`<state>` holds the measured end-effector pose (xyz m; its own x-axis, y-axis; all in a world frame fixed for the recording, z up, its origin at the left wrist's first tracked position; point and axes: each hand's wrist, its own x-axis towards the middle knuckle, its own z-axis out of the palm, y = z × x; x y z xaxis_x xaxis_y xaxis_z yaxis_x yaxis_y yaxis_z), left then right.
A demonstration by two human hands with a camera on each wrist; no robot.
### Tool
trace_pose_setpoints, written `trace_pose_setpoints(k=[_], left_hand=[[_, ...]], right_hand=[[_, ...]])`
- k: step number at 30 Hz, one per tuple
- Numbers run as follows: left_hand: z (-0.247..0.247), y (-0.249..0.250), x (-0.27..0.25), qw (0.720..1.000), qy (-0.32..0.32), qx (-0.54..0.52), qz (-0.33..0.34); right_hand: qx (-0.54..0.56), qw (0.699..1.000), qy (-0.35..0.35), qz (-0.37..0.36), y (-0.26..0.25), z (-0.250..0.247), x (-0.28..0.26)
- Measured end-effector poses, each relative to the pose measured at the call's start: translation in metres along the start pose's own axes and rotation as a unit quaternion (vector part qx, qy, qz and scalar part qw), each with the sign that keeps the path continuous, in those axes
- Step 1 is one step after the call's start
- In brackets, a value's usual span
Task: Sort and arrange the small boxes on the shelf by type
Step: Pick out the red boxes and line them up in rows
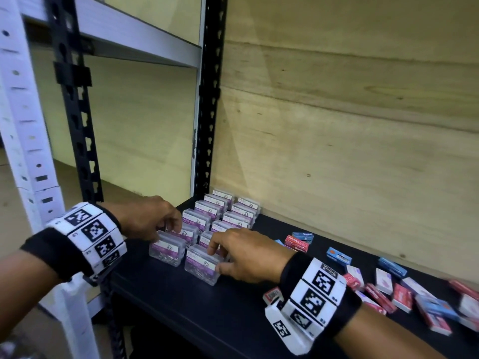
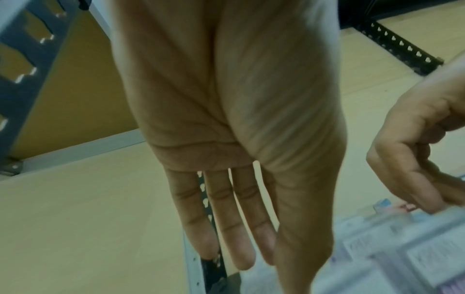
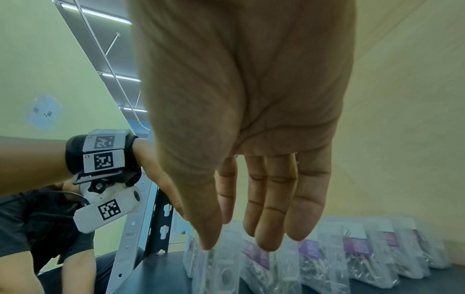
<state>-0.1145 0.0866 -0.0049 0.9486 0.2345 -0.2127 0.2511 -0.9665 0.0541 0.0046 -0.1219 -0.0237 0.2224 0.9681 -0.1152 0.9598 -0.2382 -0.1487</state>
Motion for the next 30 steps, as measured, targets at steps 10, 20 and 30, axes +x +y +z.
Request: trace_pose_setpoints(k=[10,20,30], left_hand=[[-0.027,0.070,0.023,0.995,0.032,-0.012,0.090],[-0.028,0.152,0.089,0.992,-0.007,-0.020,0.121],[-0.019,0.183,0.124,0.992,-0.083,0.012,0.093]], right_hand=[[0.005,0.993,0.018,0.114,0.079,-0.038,-0.046],[-0.017,0.964,-0.038,0.261,0.163,-0.041,-0.073],[-0.005,0.957,-0.118,0.264,0.173,-0.030,-0.042]])
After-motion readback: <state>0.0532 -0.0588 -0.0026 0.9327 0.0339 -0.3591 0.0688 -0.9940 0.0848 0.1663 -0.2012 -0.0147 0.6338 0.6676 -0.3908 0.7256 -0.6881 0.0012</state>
